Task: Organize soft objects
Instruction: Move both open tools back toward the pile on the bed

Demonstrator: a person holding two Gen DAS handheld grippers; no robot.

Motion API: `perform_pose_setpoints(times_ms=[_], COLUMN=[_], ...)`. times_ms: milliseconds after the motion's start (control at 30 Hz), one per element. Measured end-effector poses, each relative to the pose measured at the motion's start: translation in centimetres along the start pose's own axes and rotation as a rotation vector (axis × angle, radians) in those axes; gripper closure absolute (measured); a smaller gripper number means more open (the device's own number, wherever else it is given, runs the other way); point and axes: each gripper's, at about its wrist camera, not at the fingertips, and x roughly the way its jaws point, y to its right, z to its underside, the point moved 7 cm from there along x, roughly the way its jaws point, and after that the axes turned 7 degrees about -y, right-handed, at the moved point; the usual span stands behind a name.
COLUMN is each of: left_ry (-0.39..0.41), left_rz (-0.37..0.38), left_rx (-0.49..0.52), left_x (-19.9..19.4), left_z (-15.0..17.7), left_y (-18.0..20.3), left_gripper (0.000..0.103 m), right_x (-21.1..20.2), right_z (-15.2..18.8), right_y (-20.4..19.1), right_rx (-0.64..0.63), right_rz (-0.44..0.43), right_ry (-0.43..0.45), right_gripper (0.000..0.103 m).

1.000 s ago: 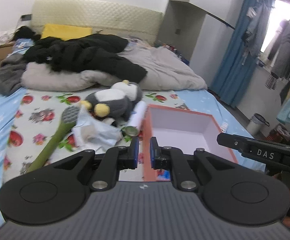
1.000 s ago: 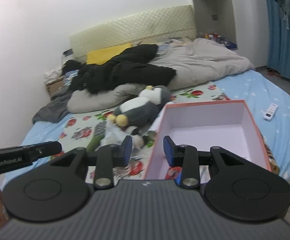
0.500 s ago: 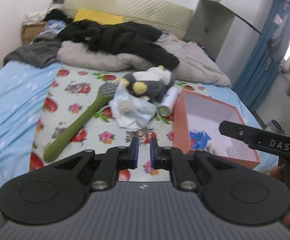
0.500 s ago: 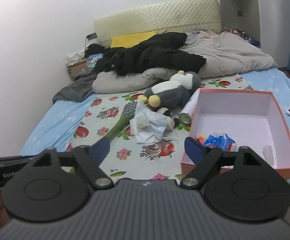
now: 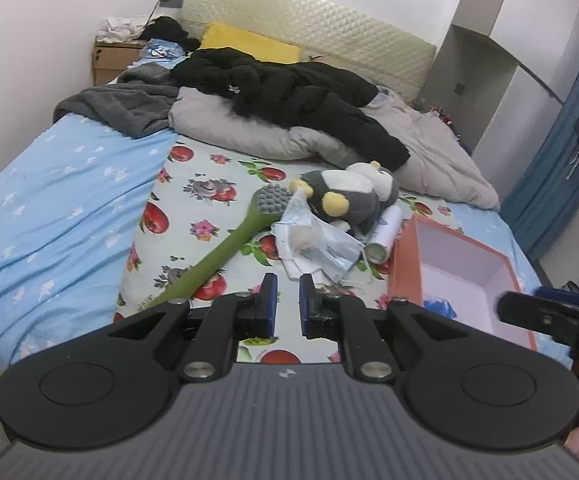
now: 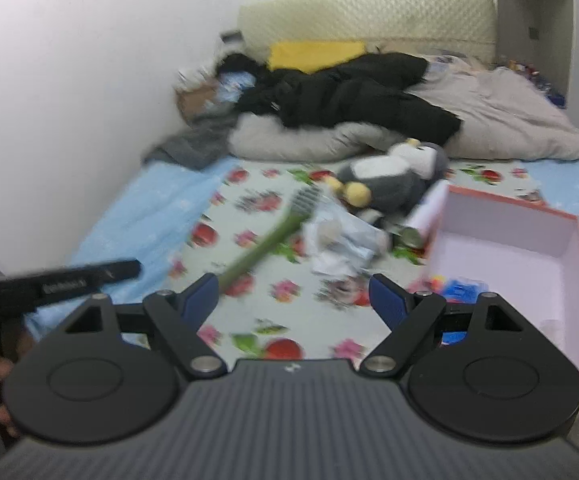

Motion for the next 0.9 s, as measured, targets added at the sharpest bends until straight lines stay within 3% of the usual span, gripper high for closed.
perform_pose_setpoints(times_ms=[200, 467, 733, 900], left_ry=[-0.044, -0.092, -0.110, -0.126], left_rz=[-0.020, -0.029, -0.036, -0.033], left_rx=[0.002, -0.005, -0.022, -0.043], left_x=[2.5, 5.1, 6.4, 7.6], left_z=[-0.3, 0.1, 0.1, -0.1], left_y=[-0.1, 0.0, -0.8, -1.4], left_gripper=[0.090, 0.090, 0.090, 0.090], right_x=[-0.7, -0.1, 0.3, 1.3], right_z=[-1.6, -4.2, -6.6, -6.8], right_y=[0.2, 2.1, 2.2, 1.4], right_rx=[-0.079, -0.011, -0.015, -0.038], right_rz=[0.174, 0.153, 0.167, 0.142], right_ry=[-0.062, -0.165, -0.118, -0.141], right_gripper=[0.019, 0.019, 0.019, 0.019])
